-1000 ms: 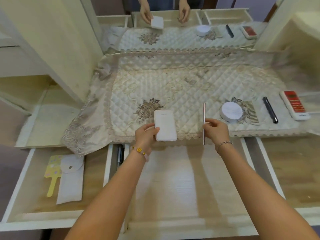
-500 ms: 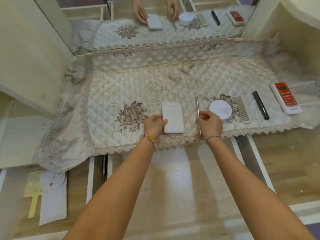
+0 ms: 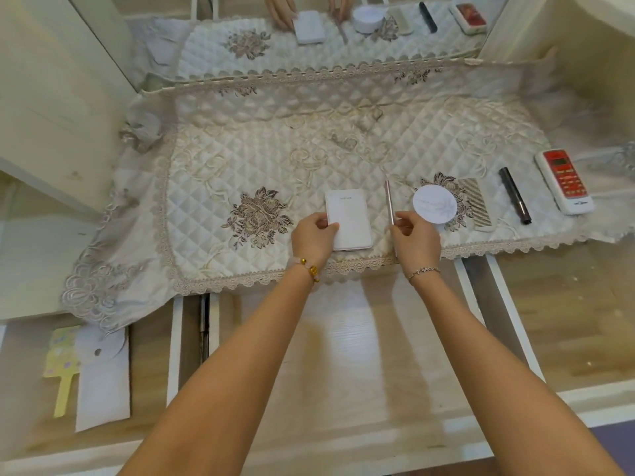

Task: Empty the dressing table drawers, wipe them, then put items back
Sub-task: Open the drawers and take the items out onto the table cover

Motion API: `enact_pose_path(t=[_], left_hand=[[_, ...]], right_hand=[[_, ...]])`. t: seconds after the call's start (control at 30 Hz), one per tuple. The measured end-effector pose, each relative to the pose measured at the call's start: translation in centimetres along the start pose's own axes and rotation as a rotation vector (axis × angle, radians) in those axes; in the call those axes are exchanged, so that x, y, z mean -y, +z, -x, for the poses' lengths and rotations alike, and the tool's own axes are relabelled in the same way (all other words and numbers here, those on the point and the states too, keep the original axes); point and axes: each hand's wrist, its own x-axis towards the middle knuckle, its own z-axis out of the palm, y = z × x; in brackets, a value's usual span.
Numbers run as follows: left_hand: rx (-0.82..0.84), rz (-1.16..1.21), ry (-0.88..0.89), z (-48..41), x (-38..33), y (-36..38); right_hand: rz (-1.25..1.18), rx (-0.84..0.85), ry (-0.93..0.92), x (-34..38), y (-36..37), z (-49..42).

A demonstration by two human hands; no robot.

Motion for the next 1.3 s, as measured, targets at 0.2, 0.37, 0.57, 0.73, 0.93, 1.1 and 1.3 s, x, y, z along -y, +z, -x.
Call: enact_pose_path(t=[0.2, 0.37, 0.57, 0.73, 0.93, 1.1, 1.3], left_hand=[[0.003, -0.244, 0.218, 1.4, 0.4, -3.2], [-0.062, -0.614, 0.537, 4.3, 2.3, -6.7], [-0.19, -0.834, 0.676, 8.4, 4.9, -10.1], [-0.244, -0.982, 0.597, 11.8, 7.8, -13.6], [-0.311, -1.045, 0.451, 15.5, 11.9, -18.3], [-0.388, -1.059, 0.292, 17.8, 15.4, -22.9], [-0.443, -1.027, 0.193, 18.7, 19.2, -29.1]], right_hand=[[0.132, 0.013, -0.167, 0.3, -1.0, 1.4], [0.228, -0.01, -0.416, 0.1, -1.3, 3.8], [0.319, 0.028, -0.553, -0.1, -0.7, 7.5], [0.357, 0.095, -0.644, 0.4, 0.3, 11.2], [0.433, 0.226, -0.688, 0.9, 2.7, 14.4], [0.449, 0.281, -0.729, 2.3, 4.7, 16.7], [0.481, 0.326, -0.748, 4.5, 8.4, 19.2]])
